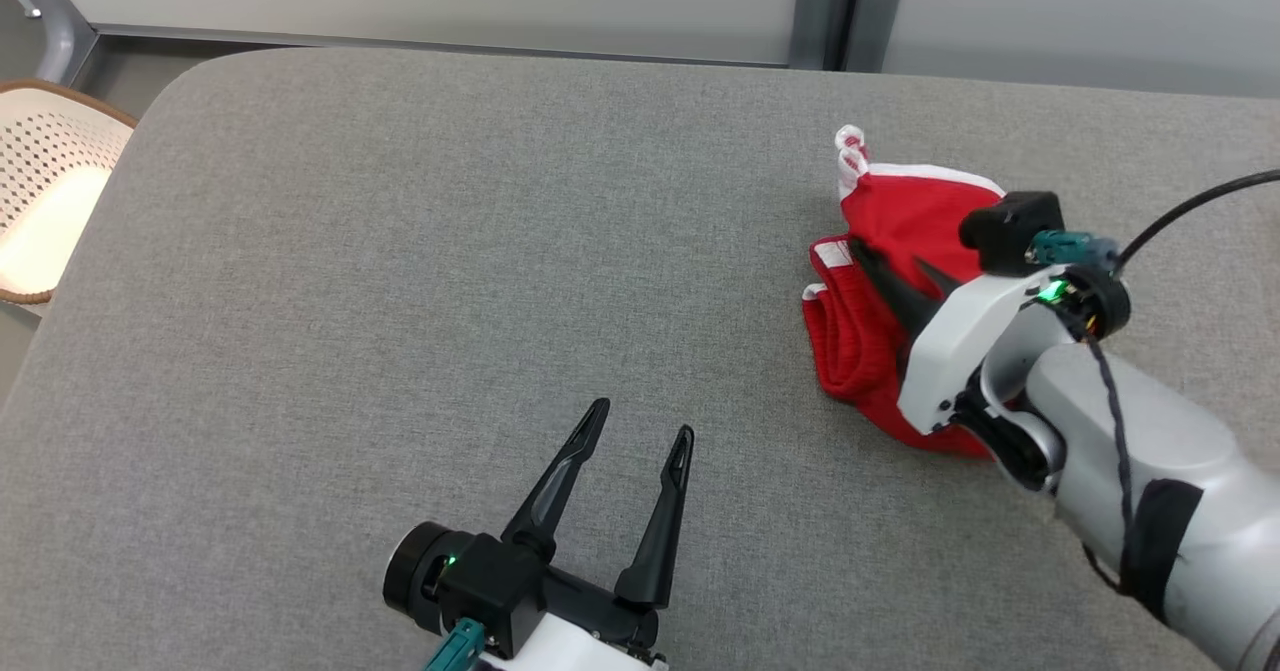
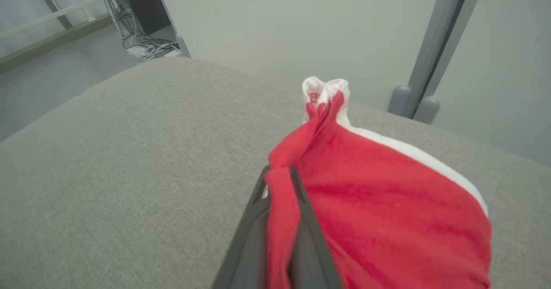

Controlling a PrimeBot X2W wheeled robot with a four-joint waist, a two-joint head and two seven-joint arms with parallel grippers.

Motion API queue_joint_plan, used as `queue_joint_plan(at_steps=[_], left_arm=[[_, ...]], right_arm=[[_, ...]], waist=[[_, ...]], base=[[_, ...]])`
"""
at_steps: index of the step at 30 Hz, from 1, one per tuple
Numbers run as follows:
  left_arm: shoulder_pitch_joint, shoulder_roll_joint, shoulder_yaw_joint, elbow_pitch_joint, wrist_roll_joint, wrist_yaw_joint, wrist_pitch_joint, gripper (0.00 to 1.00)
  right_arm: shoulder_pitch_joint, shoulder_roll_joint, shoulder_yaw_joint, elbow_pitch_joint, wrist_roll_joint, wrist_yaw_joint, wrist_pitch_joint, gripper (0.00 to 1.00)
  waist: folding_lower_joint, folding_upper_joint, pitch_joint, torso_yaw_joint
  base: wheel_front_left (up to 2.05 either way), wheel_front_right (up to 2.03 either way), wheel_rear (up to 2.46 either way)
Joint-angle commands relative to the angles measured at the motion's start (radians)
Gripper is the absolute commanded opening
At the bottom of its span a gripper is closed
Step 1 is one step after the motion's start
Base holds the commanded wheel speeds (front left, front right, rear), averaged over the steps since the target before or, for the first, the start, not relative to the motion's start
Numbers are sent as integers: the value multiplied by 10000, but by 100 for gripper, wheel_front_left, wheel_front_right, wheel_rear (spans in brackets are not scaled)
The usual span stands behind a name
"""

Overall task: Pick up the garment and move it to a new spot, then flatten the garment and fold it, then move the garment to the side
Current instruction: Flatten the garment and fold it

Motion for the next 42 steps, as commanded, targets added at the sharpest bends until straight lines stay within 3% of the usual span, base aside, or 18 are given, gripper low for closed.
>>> queue_joint_plan(at_steps=[1,2,6,14,16,22,25,26,28,34,39,42], left_arm=[[92,35,-17,-41,-54,56,-45,100],[71,33,-26,-49,-70,66,-45,100],[39,32,4,-62,-98,133,-45,100],[222,39,424,-238,-79,250,-44,100],[382,36,736,-340,-21,301,-45,100],[659,36,1148,-425,77,207,-45,100],[778,36,1192,-438,98,146,-45,100],[770,38,1173,-438,94,126,-45,100],[709,35,1089,-422,68,72,-45,100],[396,35,713,-393,-99,8,-45,100],[2,36,112,-291,-262,-83,-46,100],[-205,35,-257,-155,-381,-96,-44,100]], right_arm=[[203,171,-97,24,-56,-5,-104,75],[328,356,-230,-36,-50,-4,-213,100],[656,445,-1012,-458,-54,-5,-877,100],[1503,-974,-3188,-883,-1595,-5,-1389,100],[2372,-1508,-4551,-1425,-2619,-5,-1387,100],[4384,-1448,-6236,-2605,-4028,-5,-1392,100],[5261,-1246,-6556,-3151,-4449,-5,-1392,100],[5369,-1230,-6523,-3319,-4557,-5,-1392,50],[5351,-1329,-6264,-3502,-4691,-5,-1366,0],[3857,-1937,-4786,-3564,-4655,-5,-856,0],[2110,-2762,-2886,-2705,-4283,-5,-890,0],[1260,-3197,-1291,-1945,-3380,-8,-974,0]], waist=[[0,0,45,19],[0,0,66,11],[0,0,41,-131],[0,0,-272,-822],[0,0,-394,-1152],[0,0,-532,-1444],[0,0,-549,-1439],[0,0,-543,-1400],[0,0,-504,-1264],[0,0,-70,-570],[0,0,411,116],[0,0,615,515]], base=[[0,0,0],[0,0,0],[0,0,0],[0,0,0],[0,0,0],[0,0,0],[0,0,0],[0,0,0],[0,0,0],[0,0,0],[0,0,0],[0,0,0]])
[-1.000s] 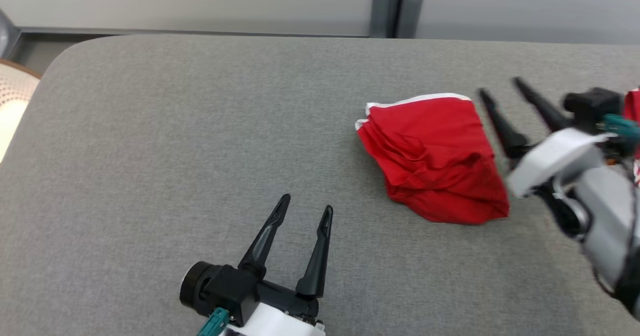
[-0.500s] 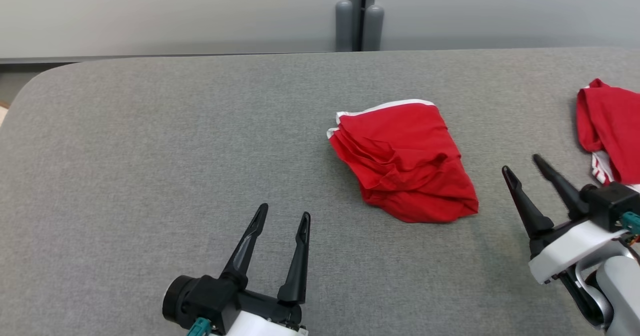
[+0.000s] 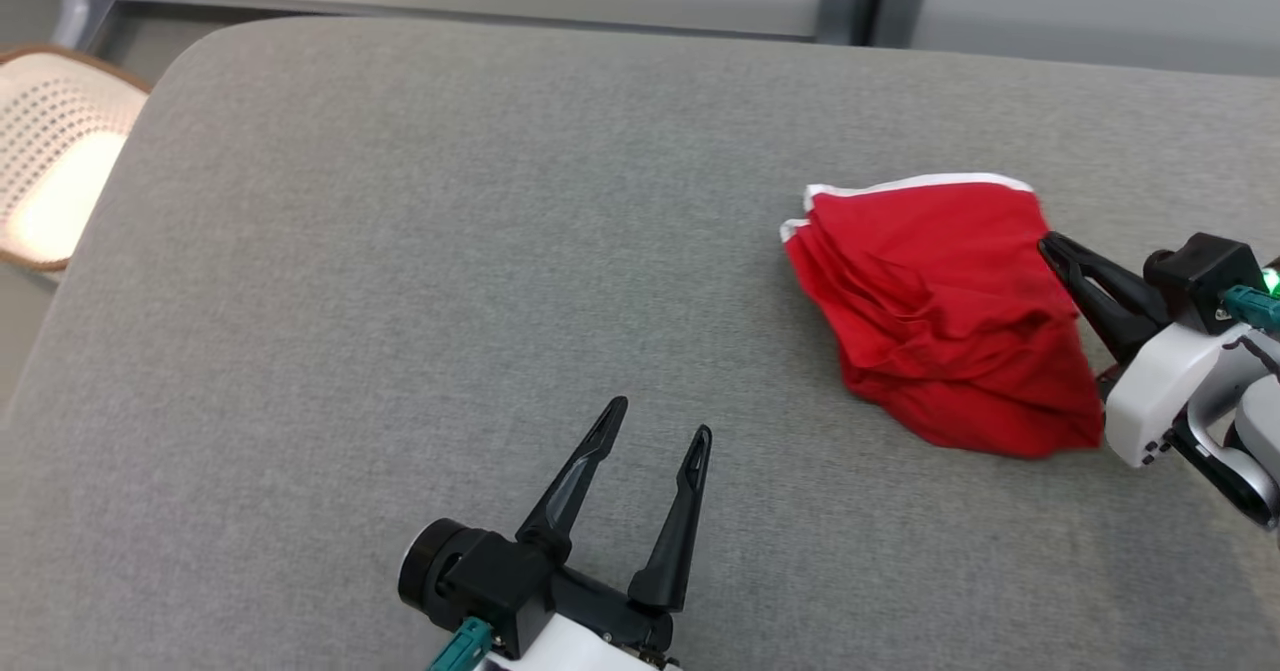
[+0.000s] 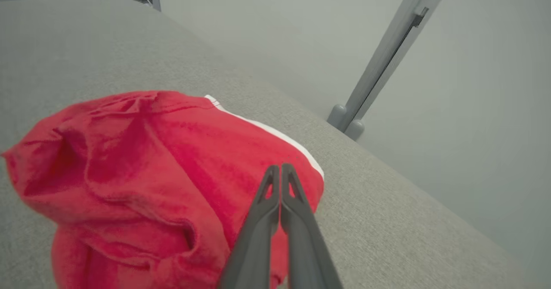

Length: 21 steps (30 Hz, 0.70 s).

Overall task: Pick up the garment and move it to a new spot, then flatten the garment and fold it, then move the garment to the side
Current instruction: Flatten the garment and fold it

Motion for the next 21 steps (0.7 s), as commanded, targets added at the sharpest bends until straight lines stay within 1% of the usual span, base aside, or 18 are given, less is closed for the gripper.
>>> queue_joint_plan(at_steps=[1,4,7,10,13,15,17,19,21], left_arm=[[-179,31,-58,77,-70,-20,-44,100],[-250,30,-87,132,-97,25,-44,100],[-239,31,-8,112,-121,95,-44,100],[-245,33,-14,92,-145,46,-44,100],[-240,33,-44,138,-141,13,-44,100],[-252,34,-60,155,-160,1,-44,100],[-279,36,-94,150,-165,4,-44,100],[-261,34,-79,66,-175,53,-44,100],[-211,37,-61,34,-171,82,-44,100]], right_arm=[[-252,-117,614,120,418,-11,-76,0],[-508,-201,1864,24,1218,-11,-177,0],[-562,-234,2522,-431,1868,-9,-342,0],[-152,-267,2752,-975,2071,-9,-364,0],[625,-279,2782,-1714,1622,-7,328,0],[818,-391,2735,-2265,1519,-12,546,0],[654,-546,2730,-2579,1816,-11,204,0],[230,-624,2747,-2615,2317,-11,-232,0],[27,-664,2730,-2530,2445,-11,-340,0]], waist=[[0,0,260,341],[0,0,287,416],[0,0,273,349],[0,0,182,222],[0,0,54,133],[0,0,-1,126],[0,0,-32,176],[0,0,-34,248],[0,0,-25,292]], base=[[0,0,0],[0,0,0],[0,0,0],[0,0,0],[0,0,0],[0,0,0],[0,0,0],[0,0,0],[0,0,0]])
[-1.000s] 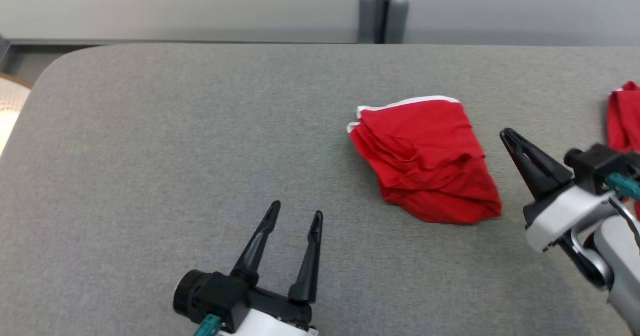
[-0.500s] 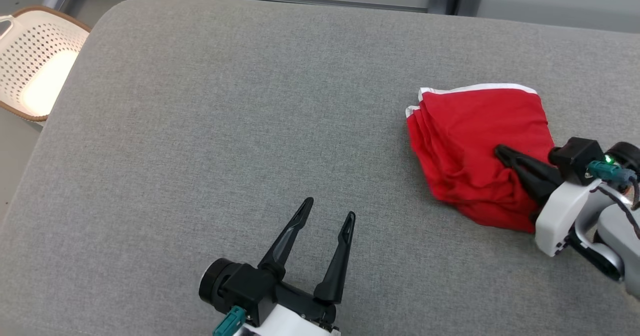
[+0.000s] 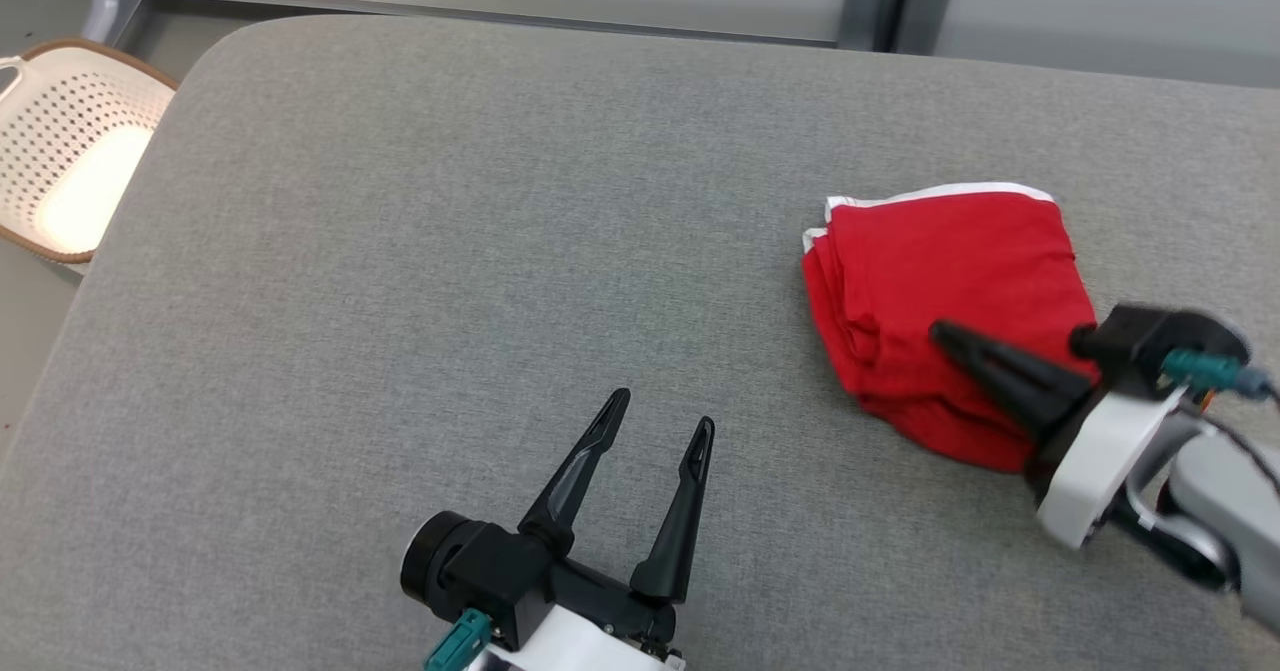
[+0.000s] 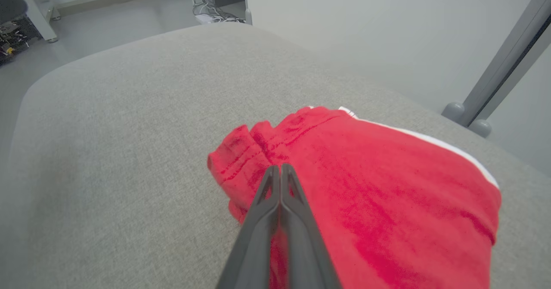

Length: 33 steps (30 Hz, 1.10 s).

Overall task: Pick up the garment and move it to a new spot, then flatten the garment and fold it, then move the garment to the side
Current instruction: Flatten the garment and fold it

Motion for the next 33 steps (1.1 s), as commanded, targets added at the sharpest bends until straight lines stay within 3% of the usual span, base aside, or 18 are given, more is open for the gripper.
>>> queue_joint_plan(at_steps=[1,8,14,20,26,28,33], left_arm=[[11,42,31,-40,-13,44,-46,100],[-37,45,-243,-158,-123,4,-46,100],[46,40,-303,-134,-196,67,-46,100],[198,39,-50,-429,-245,147,-44,100],[627,43,543,-349,-91,225,-46,100],[860,43,935,-340,-85,272,-46,100],[1471,42,2272,-418,85,485,-46,100]], right_arm=[[-124,-53,-21,158,65,-9,-83,0],[-788,535,-401,2266,29,-7,-163,0],[-128,1643,-155,3523,138,-6,-167,0],[1149,2580,-300,3345,565,-6,-168,0],[2389,3464,-1806,1945,-125,-7,-170,0],[2830,3728,-2614,1460,-714,-7,-169,100],[3905,4231,-4856,205,-2393,-7,-169,100]], waist=[[0,0,21,81],[0,0,135,832],[0,0,-28,1196],[0,0,-453,994],[0,0,-1100,119],[0,0,-1354,-339],[0,0,-1852,-1551]], base=[[0,0,0],[0,0,0],[0,0,0],[0,0,0],[0,0,0],[0,0,0],[0,0,0]])
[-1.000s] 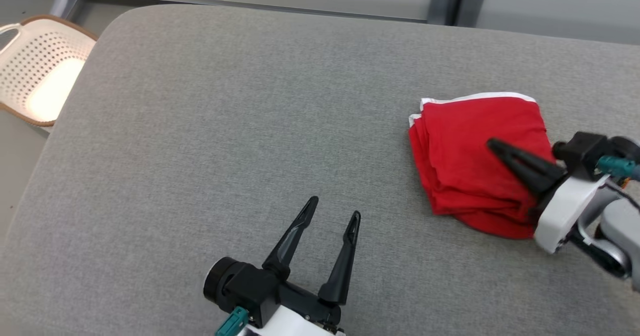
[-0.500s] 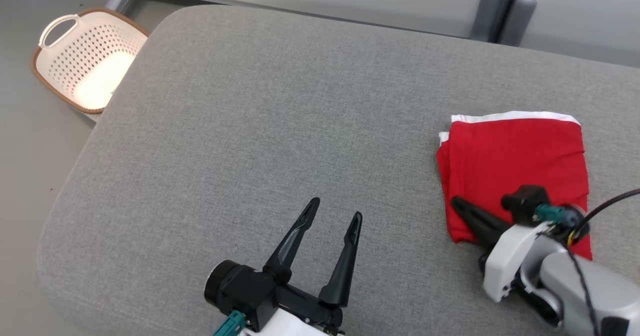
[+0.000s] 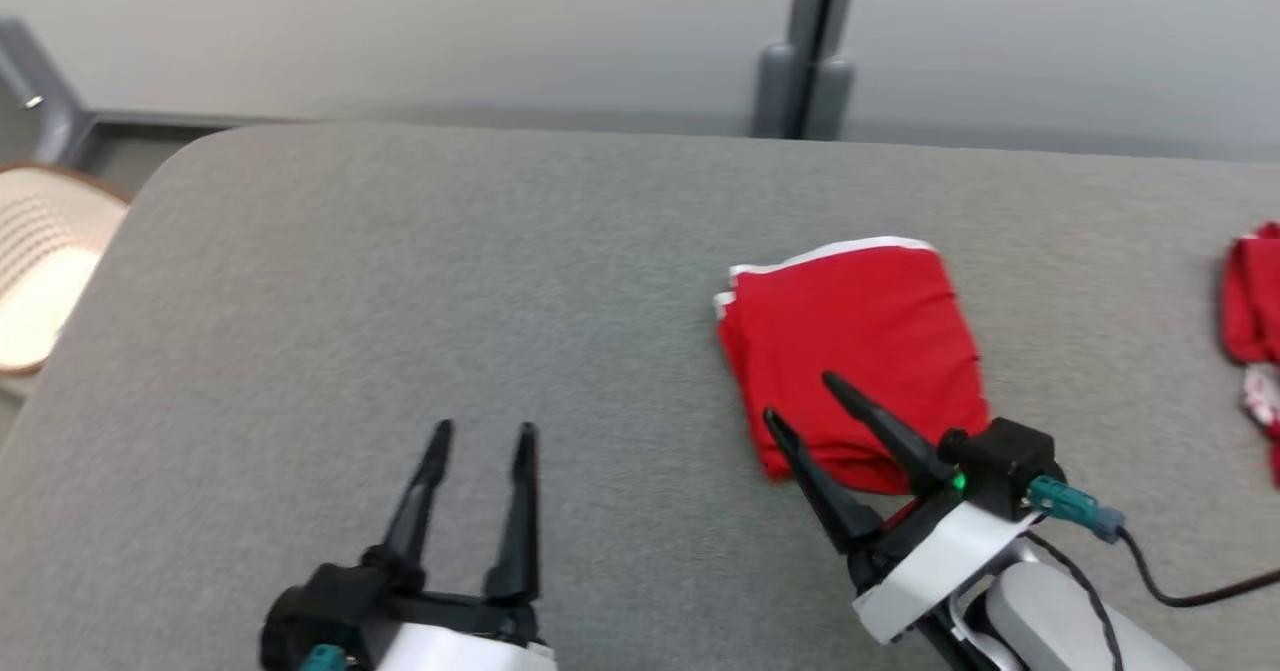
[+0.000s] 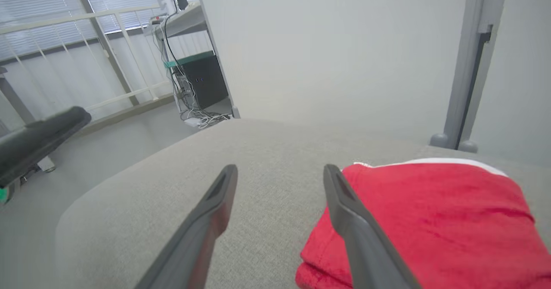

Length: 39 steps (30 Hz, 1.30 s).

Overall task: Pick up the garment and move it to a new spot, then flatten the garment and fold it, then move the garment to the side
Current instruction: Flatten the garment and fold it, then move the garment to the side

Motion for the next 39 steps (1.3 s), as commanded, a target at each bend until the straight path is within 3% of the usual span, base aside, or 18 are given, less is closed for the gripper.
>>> queue_joint_plan(at_steps=[1,9,14,23,39], left_arm=[[151,38,346,-59,116,80,-44,100],[941,36,1787,-95,996,-57,-42,100],[1493,38,2243,-11,1399,130,-35,100],[2252,33,2819,263,1400,362,-32,100],[2414,36,2902,369,1657,157,-31,100]], right_arm=[[285,67,-484,-213,-352,-5,-45,100],[2272,964,-3642,-903,-2549,-4,-35,100],[3120,1398,-4526,-1106,-2790,-4,-35,100],[3932,1582,-4906,-910,-3026,-4,-33,100],[4004,1730,-4905,-797,-3096,-4,-34,100]], waist=[[0,-1,-573,-1024],[0,-1,-1179,-2142],[0,-1,-1375,-2547],[0,-1,-1590,-2865],[0,-1,-1717,-2619]], base=[[0,0,0],[0,0,0],[0,0,0],[0,0,0],[0,0,0]])
